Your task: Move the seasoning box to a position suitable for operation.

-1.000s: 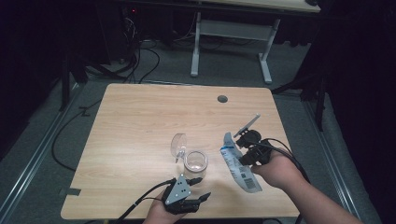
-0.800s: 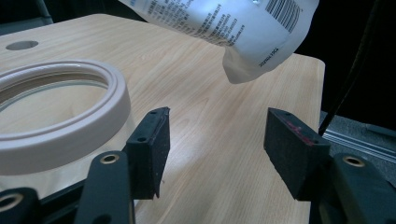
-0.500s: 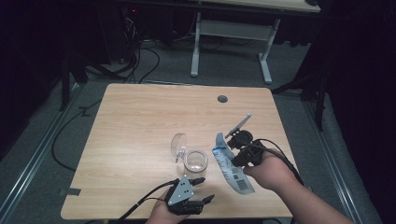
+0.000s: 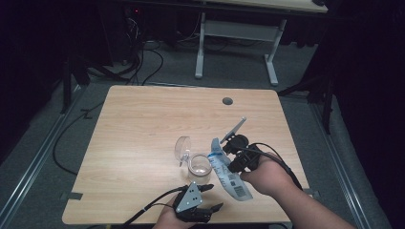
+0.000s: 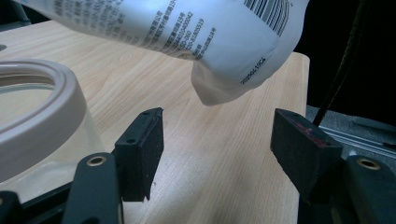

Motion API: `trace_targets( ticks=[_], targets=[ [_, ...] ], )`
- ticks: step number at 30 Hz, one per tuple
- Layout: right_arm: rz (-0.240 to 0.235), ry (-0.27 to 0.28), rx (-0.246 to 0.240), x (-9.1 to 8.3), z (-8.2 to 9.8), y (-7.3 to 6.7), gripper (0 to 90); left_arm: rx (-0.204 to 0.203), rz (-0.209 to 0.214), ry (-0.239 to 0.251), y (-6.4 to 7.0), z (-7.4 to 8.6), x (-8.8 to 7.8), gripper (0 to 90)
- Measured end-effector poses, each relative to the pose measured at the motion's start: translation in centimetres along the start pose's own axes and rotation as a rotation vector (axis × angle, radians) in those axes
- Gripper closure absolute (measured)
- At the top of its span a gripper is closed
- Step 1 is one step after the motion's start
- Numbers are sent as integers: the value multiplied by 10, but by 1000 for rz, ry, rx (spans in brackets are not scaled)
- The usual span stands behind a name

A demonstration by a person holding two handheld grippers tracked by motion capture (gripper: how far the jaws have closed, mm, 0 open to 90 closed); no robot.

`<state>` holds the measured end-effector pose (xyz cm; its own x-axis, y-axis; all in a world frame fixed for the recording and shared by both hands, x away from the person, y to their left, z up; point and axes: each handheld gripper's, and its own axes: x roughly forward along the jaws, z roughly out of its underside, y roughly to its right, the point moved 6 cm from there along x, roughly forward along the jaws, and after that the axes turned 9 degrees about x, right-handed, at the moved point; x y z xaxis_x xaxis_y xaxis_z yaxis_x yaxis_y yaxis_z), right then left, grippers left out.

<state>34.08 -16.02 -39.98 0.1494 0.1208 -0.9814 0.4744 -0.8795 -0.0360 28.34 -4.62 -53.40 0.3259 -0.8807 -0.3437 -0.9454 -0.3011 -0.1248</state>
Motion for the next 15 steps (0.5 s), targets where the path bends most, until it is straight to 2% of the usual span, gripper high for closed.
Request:
trace_targets(
  ticks=[4, 15],
  targets=[
    [-8, -1, -12, 2, -2, -4, 900, 5, 1, -7, 0, 1, 5, 353],
    [-19, -5, -6, 1, -1, -10, 900, 15, 29, -17, 7, -4, 26, 328]
  ],
)
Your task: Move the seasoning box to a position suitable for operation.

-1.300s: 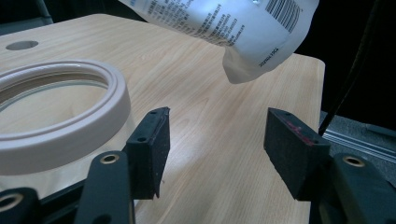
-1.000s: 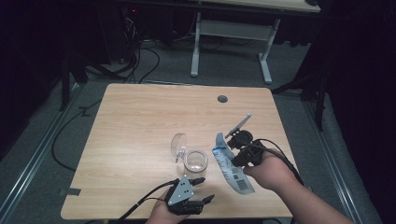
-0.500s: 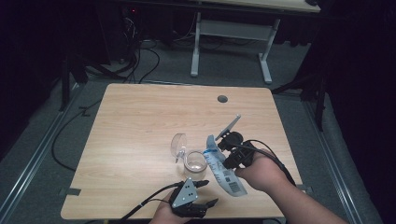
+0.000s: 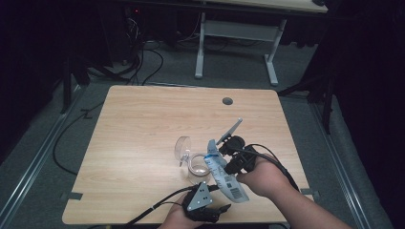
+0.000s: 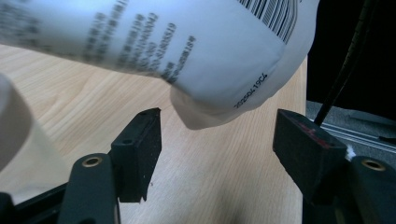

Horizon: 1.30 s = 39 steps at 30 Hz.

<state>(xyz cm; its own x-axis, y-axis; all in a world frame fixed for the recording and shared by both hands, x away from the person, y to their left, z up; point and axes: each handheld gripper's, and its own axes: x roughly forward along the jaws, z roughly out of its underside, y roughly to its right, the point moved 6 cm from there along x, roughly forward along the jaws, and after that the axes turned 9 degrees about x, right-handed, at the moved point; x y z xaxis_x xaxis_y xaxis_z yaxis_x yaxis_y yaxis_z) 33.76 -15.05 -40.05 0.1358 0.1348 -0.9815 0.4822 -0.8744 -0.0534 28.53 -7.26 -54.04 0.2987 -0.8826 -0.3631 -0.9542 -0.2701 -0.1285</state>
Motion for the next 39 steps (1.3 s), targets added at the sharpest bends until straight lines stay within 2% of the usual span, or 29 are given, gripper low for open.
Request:
trace_targets(
  ticks=[7, 10, 11, 14, 15, 16, 17, 18, 21, 24, 29, 39],
  targets=[
    [3, 3, 5, -1, -1, -2, 900, 6, -25, -3, 0, -5, 8, 325],
    [2, 2, 8, 1, -1, -2, 900, 14, -36, -11, 1, -5, 11, 366],
    [-6, 1, 10, 2, -1, -3, 900, 25, -57, -16, 2, -5, 11, 386],
    [-7, 1, 6, 3, -1, -4, 900, 28, -70, -23, 3, -5, 12, 401],
    [-7, -1, 11, 3, -1, -4, 900, 33, -87, -27, 3, -6, 12, 431],
    [-7, -1, 11, 3, -1, -4, 900, 33, -87, -27, 3, -6, 12, 441],
    [-6, 2, 10, 3, -1, -3, 900, 44, -114, -22, 4, -8, 10, 459],
    [-6, 2, 10, 3, -1, -3, 900, 44, -114, -22, 4, -8, 10, 532],
    [-1, 6, 6, 2, -1, -2, 900, 36, -120, -16, 4, -11, 8, 557],
    [4, 8, 7, 0, -1, -2, 900, 39, -130, -13, 5, -13, 6, 569],
    [8, 10, -19, 0, -3, -3, 900, 41, -138, -19, 7, -14, 2, 579],
    [14, 14, -49, 0, -9, -11, 900, 22, -140, -15, 6, -16, -7, 584]
  ],
)
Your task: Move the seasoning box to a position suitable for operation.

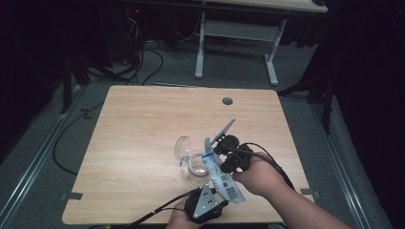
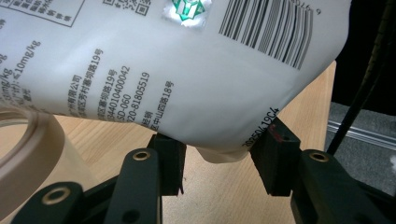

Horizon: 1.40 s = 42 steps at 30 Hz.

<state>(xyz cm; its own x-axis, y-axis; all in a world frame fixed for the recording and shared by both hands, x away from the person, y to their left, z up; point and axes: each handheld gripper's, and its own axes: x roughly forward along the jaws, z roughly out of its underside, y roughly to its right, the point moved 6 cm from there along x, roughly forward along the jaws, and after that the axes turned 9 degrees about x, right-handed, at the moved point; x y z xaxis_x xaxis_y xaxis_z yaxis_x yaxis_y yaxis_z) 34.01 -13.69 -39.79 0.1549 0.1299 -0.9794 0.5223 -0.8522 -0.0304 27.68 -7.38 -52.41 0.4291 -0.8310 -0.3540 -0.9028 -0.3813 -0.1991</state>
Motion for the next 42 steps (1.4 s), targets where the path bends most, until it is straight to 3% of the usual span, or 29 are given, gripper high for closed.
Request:
trace_targets(
  ticks=[3, 5, 7, 12, 42],
  targets=[
    [6, -8, 7, -1, -1, -3, 900, -1, 0, 4, 1, -1, -3, 583],
    [5, -4, -28, 0, -4, -4, 900, 6, -5, 3, 1, 0, -5, 581],
    [6, -9, -14, 0, -4, -6, 900, 9, -7, 3, 1, 0, -6, 581],
    [7, -2, -74, 4, -8, -6, 900, 15, -14, -1, 2, 2, -7, 574],
    [29, 12, -108, -2, -21, -6, 900, 15, -34, 31, -2, -9, -12, 588]
  ],
)
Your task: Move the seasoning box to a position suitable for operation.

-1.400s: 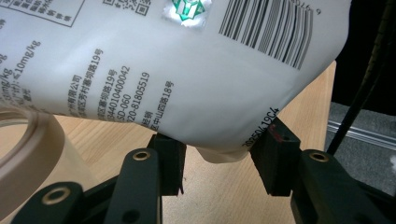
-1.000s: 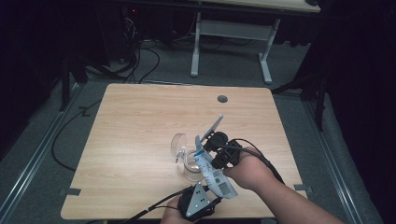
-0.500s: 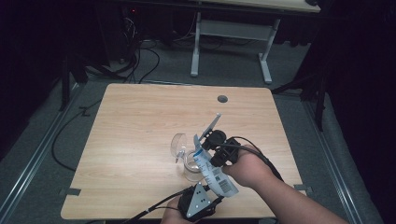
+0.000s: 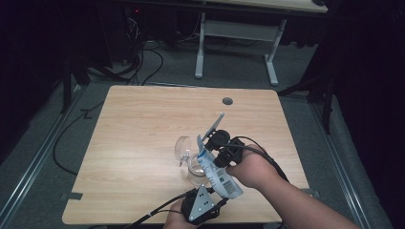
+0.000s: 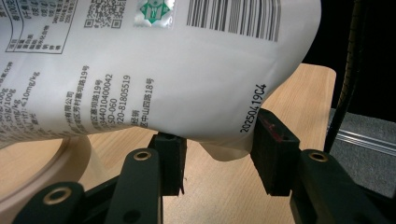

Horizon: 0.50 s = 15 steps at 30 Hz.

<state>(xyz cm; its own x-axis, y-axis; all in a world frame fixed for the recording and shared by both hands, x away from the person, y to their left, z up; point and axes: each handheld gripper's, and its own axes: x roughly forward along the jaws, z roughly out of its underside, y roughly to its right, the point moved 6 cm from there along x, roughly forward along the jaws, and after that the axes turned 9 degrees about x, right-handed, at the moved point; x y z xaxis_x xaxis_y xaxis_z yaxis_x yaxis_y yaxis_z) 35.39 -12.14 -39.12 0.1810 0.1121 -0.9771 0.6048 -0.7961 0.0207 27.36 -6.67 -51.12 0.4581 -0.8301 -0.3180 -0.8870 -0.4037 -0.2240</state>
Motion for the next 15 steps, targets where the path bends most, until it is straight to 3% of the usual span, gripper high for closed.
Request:
trace_targets(
  ticks=[15],
  targets=[
    [2, 4, -15, 0, -3, 0, 900, 3, 1, 7, 0, -3, 1, 587]
  ],
)
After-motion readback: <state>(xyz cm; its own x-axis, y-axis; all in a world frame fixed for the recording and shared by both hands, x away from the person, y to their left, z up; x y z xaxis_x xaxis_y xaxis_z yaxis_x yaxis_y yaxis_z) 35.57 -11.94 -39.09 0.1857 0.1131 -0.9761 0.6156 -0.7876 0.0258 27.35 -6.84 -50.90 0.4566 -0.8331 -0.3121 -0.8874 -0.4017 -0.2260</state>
